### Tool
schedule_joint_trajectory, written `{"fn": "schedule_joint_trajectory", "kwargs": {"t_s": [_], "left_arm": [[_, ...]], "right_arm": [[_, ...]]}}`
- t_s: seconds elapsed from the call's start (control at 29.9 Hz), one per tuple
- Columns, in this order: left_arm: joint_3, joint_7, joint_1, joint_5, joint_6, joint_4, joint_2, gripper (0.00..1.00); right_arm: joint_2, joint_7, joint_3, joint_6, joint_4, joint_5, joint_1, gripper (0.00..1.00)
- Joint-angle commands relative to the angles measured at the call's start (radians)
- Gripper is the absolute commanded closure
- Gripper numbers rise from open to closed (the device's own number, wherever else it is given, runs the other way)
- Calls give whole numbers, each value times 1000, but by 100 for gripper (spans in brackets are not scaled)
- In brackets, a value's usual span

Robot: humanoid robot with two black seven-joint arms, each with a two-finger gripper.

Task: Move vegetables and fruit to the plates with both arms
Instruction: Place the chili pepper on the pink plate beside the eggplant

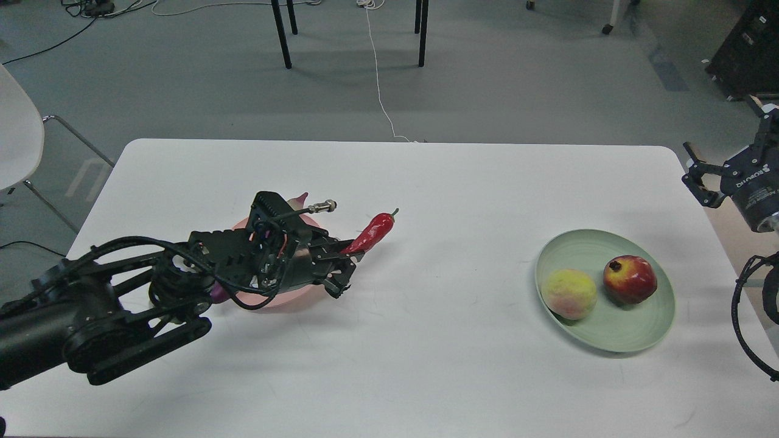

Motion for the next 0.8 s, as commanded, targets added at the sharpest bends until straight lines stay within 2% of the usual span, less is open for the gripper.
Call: {"fn": "schedule_joint_trajectory", "kwargs": {"t_s": [0.0,0.13,0.2,0.3,0.37,0.4,0.53,0.6,0.67,0.77], "left_arm": [[-5,1,7,-30,0,-29,110,87],[9,-3,10,-33,-1,-14,159,80],[9,1,21,-33,-1,6,156,73],[9,4,35,-33,0,20,150,57],[9,7,41,-27,0,22,148,39],[9,7,42,-27,0,22,148,33],[-5,6,41,-35,2,22,148,25],[-19,1,36,-59,17,20,145,17],[-64,-3,36,-169,66,20,139,10],[-132,-3,38,-424,130,32,137,6]], "right_arm": [[1,0,0,0,0,0,4,2],[7,0,0,0,2,-1,6,2],[9,0,0,0,2,-1,6,2],[3,0,0,0,3,-1,6,2],[1,0,0,0,3,0,6,2],[0,0,0,0,3,-1,6,2],[-2,0,0,0,2,-1,4,2],[-3,0,0,0,2,0,2,2],[-5,0,3,0,2,-1,2,2],[1,0,5,0,0,-1,13,1]]}}
